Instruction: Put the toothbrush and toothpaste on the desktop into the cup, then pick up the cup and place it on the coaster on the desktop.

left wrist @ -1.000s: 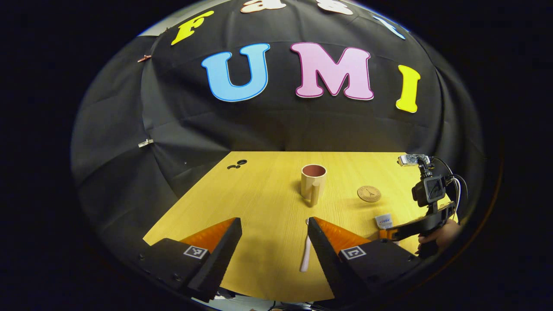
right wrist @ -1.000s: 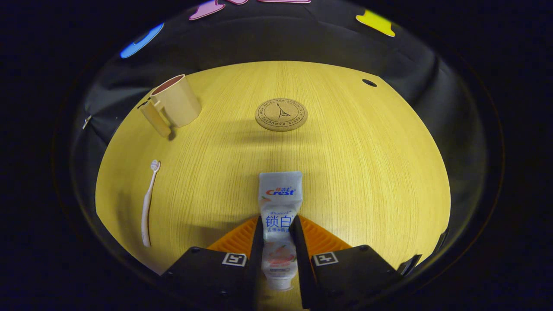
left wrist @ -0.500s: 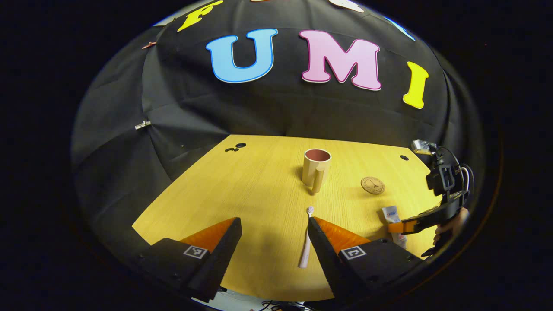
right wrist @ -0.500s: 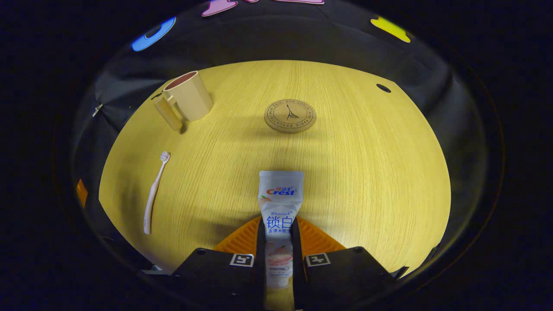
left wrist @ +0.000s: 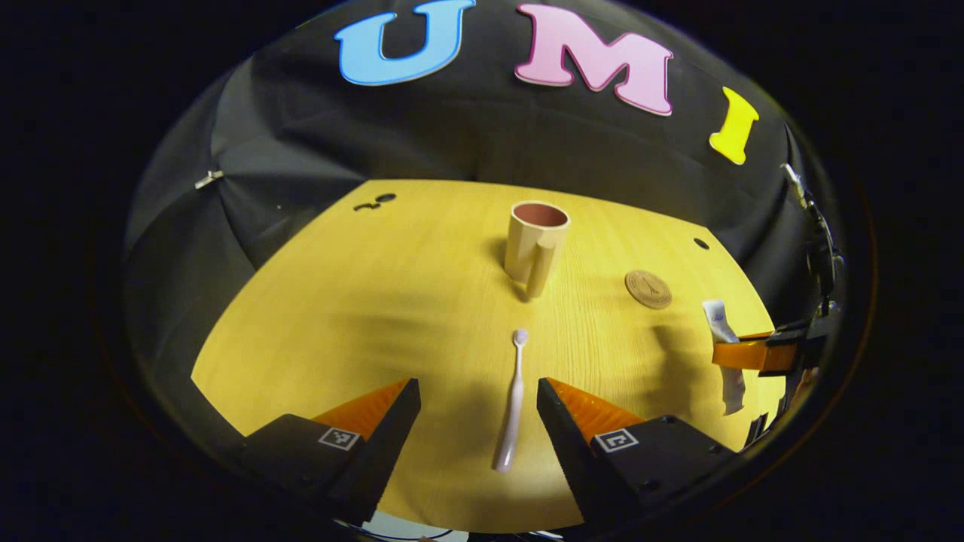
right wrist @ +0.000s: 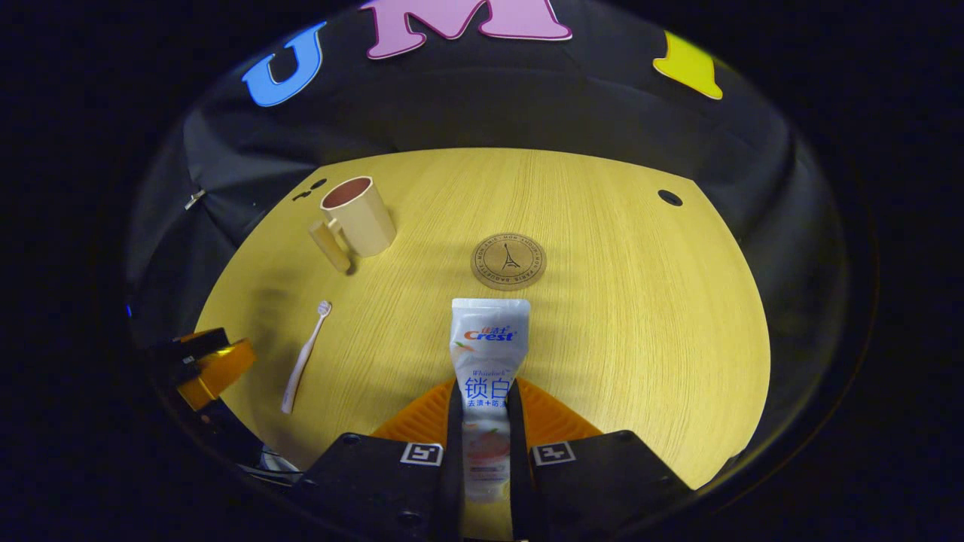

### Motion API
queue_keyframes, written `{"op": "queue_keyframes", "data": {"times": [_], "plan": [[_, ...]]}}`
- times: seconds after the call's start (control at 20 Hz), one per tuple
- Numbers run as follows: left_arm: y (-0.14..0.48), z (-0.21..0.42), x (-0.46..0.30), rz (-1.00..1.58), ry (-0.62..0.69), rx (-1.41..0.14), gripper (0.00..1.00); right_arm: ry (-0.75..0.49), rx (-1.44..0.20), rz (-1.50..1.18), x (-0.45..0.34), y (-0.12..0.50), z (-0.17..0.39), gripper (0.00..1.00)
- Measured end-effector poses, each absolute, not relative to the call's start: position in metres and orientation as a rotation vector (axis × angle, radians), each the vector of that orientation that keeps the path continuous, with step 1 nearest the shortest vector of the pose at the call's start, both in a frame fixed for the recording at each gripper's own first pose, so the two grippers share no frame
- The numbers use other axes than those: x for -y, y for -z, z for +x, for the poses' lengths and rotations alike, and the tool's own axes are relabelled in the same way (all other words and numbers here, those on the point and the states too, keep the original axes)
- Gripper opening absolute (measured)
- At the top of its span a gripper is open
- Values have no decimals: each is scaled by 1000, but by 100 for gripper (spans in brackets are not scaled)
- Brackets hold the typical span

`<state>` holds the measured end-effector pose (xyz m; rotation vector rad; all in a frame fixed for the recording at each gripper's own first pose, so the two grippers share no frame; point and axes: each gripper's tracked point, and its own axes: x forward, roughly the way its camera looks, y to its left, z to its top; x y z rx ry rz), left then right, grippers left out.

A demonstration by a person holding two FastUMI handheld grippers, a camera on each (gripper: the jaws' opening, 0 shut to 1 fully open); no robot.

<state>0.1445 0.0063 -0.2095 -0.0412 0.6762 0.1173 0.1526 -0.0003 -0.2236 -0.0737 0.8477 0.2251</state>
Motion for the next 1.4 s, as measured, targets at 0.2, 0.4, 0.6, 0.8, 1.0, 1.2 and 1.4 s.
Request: {"op": "queue_keyframes", "data": {"times": [0.2,0.4,0.6,0.8,1.0,1.2,1.4], "plan": [[241,149,10,-38,-99,-773,98,-255,-840,-92,3,216,150,28],[261,152,17,-5,-84,-833,98,-262,-843,-78,9,215,151,28],[275,151,16,-46,-102,-884,96,-262,-845,-77,18,217,154,28],[280,149,11,-11,-104,-922,93,-263,-844,-68,22,218,155,28],[282,153,19,41,-33,-977,86,-276,-826,-72,19,218,159,28],[282,159,30,70,8,-1016,33,-288,-812,-60,14,215,161,28],[281,160,34,84,9,-1011,10,-285,-791,-64,15,210,164,28]]}}
